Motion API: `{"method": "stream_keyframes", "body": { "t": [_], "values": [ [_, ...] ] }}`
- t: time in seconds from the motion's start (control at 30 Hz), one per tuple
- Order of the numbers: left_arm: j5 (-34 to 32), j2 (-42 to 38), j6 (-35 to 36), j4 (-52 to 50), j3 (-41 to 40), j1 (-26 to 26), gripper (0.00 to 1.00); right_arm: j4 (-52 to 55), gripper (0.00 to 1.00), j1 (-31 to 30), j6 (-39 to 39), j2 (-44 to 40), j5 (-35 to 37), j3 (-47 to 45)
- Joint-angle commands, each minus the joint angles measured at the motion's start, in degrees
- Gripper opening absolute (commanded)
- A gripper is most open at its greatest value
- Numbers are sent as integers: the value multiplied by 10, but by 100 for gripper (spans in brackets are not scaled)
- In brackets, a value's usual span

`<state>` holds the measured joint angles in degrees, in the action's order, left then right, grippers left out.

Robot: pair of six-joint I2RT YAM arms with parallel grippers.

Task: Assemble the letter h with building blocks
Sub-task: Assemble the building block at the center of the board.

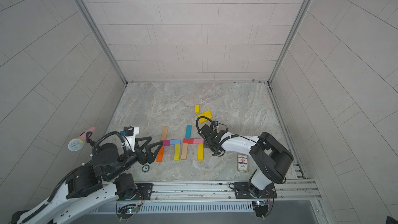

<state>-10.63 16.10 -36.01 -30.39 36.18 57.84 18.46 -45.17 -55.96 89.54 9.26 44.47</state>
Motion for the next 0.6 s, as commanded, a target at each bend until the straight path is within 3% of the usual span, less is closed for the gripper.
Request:
{"method": "stream_keyframes", "body": {
  "t": [0.0, 0.57],
  "values": [
    [-9, 5, 1, 2, -3, 0, 100, 11, 54, 4, -6, 20, 3, 4],
    [-9, 9, 3, 2, -6, -1, 100, 7, 57, 28, 4, 34, 1, 0]
  ]
}}
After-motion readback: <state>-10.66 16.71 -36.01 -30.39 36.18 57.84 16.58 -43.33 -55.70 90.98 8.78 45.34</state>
